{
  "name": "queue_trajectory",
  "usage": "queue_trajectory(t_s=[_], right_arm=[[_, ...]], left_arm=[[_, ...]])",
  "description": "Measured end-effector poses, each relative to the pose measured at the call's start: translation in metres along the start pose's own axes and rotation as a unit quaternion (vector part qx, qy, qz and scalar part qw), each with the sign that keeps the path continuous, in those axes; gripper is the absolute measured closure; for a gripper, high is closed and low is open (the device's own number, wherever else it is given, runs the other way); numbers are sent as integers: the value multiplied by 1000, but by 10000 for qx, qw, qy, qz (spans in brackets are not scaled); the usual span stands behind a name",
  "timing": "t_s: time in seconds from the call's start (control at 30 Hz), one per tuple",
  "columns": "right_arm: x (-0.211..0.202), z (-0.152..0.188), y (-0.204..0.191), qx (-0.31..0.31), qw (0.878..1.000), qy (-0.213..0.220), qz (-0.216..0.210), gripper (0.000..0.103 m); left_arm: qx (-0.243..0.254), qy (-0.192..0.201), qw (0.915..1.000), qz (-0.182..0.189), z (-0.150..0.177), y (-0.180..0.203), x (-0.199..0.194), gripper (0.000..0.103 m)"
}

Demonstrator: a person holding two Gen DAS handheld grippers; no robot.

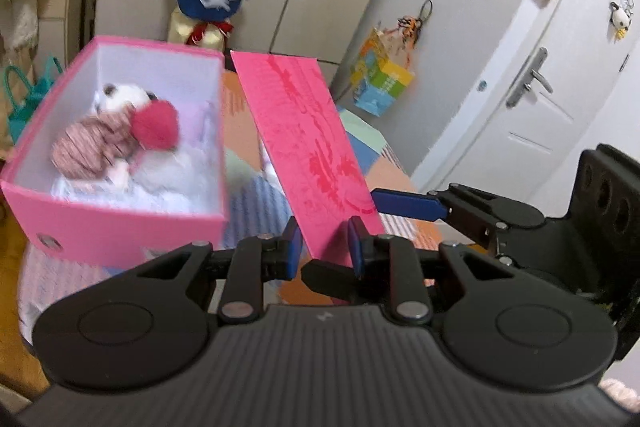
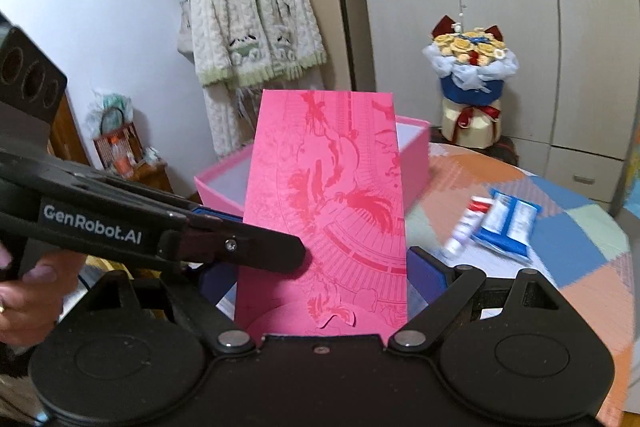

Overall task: Organize soft objects
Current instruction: 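Lift and carry the pink towel with the left gripper over the pink box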

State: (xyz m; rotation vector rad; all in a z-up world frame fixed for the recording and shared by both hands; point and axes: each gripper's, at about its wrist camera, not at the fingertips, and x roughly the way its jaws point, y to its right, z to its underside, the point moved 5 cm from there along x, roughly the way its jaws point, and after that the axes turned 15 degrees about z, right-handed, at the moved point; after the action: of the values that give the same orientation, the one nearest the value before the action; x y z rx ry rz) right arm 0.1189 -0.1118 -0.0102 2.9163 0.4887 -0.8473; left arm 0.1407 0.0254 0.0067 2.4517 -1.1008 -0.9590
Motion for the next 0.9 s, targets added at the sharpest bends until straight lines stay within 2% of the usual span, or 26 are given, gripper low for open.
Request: queue_trajectory(t_s=[0.2, 0.43, 0.6, 0.9], right_arm=[[34, -30, -19, 134, 9995, 64, -288, 11], [90, -50, -29, 504, 9962, -92, -711, 11], [122, -53, -36, 621, 9954, -76, -719, 10], [164, -52, -38, 710, 9917, -523, -936, 10]], left_arm=[[3, 213, 9992, -332, -31, -31, -16, 80], [-57, 442, 9966, -699, -55, -76, -18, 80], [-37, 618, 9939, -918, -64, -105, -10, 80], [-226, 459, 9940, -966, -70, -140, 12, 80]])
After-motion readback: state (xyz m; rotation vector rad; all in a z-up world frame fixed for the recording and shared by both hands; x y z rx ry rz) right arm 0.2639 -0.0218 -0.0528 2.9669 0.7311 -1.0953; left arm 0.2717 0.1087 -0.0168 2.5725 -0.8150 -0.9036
